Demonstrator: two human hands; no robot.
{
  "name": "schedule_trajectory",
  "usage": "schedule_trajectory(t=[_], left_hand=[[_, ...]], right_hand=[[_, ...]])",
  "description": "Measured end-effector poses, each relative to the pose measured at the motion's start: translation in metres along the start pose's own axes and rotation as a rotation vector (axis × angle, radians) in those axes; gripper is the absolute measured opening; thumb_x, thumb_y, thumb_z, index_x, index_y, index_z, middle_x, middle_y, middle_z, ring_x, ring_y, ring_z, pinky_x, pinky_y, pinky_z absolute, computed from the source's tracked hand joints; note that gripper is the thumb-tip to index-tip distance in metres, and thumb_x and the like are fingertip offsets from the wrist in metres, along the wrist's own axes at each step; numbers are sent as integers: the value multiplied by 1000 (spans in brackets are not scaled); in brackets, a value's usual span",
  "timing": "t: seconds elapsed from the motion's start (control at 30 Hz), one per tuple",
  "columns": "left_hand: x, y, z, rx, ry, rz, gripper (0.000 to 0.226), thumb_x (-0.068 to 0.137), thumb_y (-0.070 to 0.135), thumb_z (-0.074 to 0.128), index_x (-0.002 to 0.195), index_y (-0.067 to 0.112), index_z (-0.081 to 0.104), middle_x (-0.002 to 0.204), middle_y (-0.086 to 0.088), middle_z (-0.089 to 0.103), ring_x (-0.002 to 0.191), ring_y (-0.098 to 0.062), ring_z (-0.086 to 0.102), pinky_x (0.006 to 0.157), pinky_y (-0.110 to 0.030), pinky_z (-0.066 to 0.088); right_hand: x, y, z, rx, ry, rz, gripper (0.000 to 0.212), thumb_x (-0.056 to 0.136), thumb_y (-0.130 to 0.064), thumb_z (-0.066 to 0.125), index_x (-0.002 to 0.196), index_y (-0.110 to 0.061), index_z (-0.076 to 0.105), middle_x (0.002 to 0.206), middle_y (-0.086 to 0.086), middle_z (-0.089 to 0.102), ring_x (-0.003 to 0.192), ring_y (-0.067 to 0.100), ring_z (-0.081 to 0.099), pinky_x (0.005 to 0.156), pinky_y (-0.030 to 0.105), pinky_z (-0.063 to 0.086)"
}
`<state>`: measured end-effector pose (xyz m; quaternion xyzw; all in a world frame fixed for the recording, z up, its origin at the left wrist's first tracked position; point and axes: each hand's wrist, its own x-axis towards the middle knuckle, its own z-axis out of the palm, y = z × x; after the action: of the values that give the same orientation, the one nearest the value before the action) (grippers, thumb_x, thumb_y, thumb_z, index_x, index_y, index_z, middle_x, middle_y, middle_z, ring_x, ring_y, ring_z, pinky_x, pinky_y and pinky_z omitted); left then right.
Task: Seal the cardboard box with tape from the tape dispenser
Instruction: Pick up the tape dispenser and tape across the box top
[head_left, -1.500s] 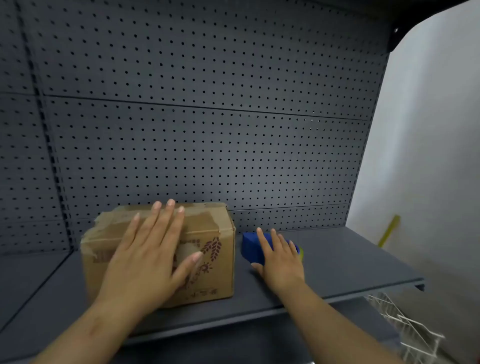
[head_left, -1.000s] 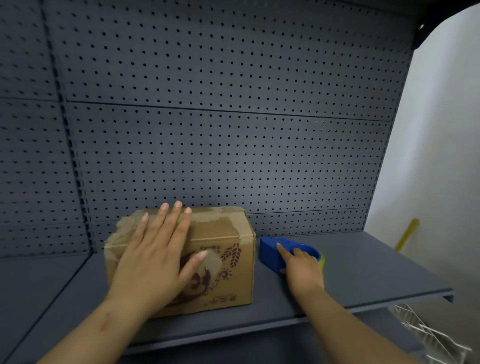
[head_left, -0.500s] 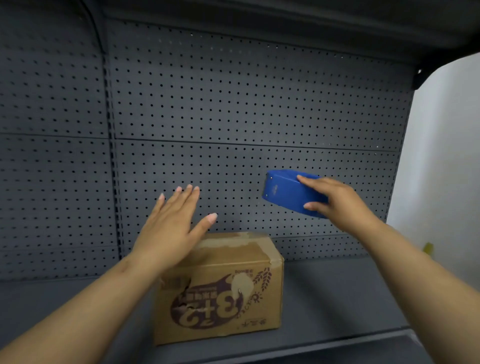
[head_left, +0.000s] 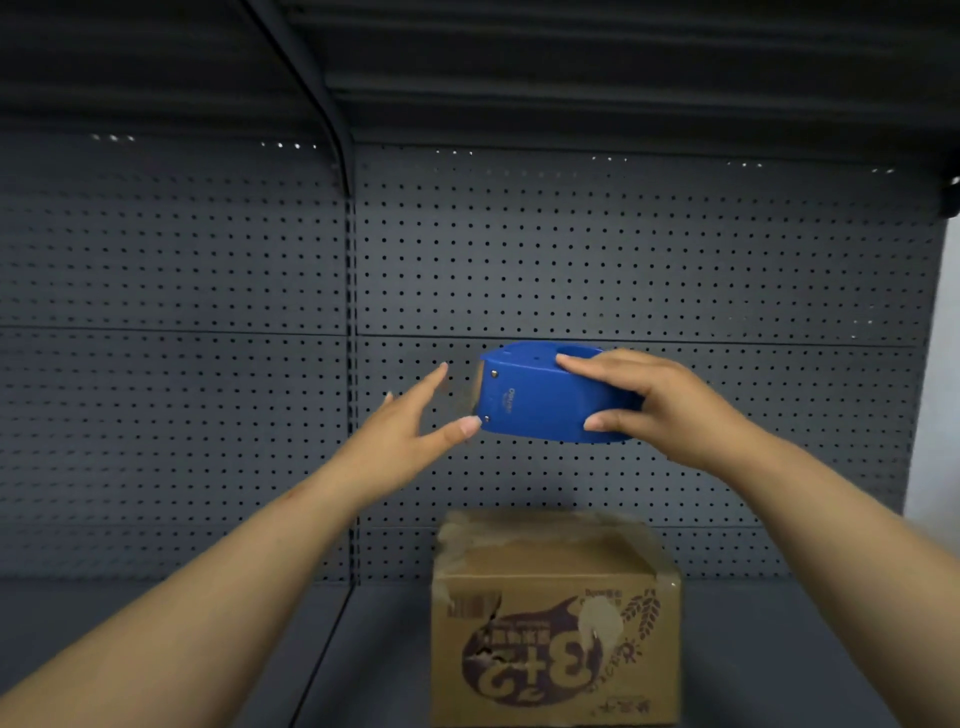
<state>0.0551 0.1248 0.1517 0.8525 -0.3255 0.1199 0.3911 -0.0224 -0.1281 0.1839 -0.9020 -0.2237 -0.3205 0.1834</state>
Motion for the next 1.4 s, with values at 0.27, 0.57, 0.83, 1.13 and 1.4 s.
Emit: schedule_trajectory(t=[0.27, 0.57, 0.83, 1.13, 1.4], left_hand=[[-4, -17, -22, -279, 2, -60, 59, 80, 28, 67, 133, 26, 43, 92, 6, 72, 95, -3, 64, 85, -20, 37], [-1, -42, -22, -871, 11, -254, 31, 72, 7, 68, 103, 9, 64, 93, -7, 67, 77, -18, 70, 81, -28, 53], [8, -58, -21, -1097, -94, -348, 40, 73, 32, 61, 100, 3, 66, 75, -5, 69, 67, -14, 69, 70, -25, 59], [17, -53, -2, -1099, -65, -377, 54, 79, 50, 54, 101, 2, 66, 80, -7, 68, 72, -16, 67, 73, -27, 57], [28, -47, 31, -691, 220, -412, 15, 87, 27, 60, 86, 16, 70, 74, 5, 63, 71, -12, 51, 74, -24, 43]], right_hand=[[14, -9, 26, 27, -37, -37, 66, 79, -6, 68, 128, -42, 41, 111, -22, 51, 105, 1, 46, 91, 26, 39], [20, -4, 40, -98, -80, -67, 64, 78, -10, 70, 130, -37, 44, 108, -16, 52, 101, 4, 46, 89, 20, 32], [16, 8, 40, -107, -124, -77, 64, 79, -12, 70, 129, -41, 43, 108, -20, 51, 101, 2, 46, 94, 36, 39], [10, 25, 37, -117, -158, -31, 68, 81, -16, 68, 130, -47, 32, 110, -21, 50, 103, 2, 44, 85, 7, 27], [-3, 30, 31, -372, -235, -139, 64, 82, -51, 54, 129, -62, 12, 107, -17, 39, 91, 4, 40, 74, 20, 35]])
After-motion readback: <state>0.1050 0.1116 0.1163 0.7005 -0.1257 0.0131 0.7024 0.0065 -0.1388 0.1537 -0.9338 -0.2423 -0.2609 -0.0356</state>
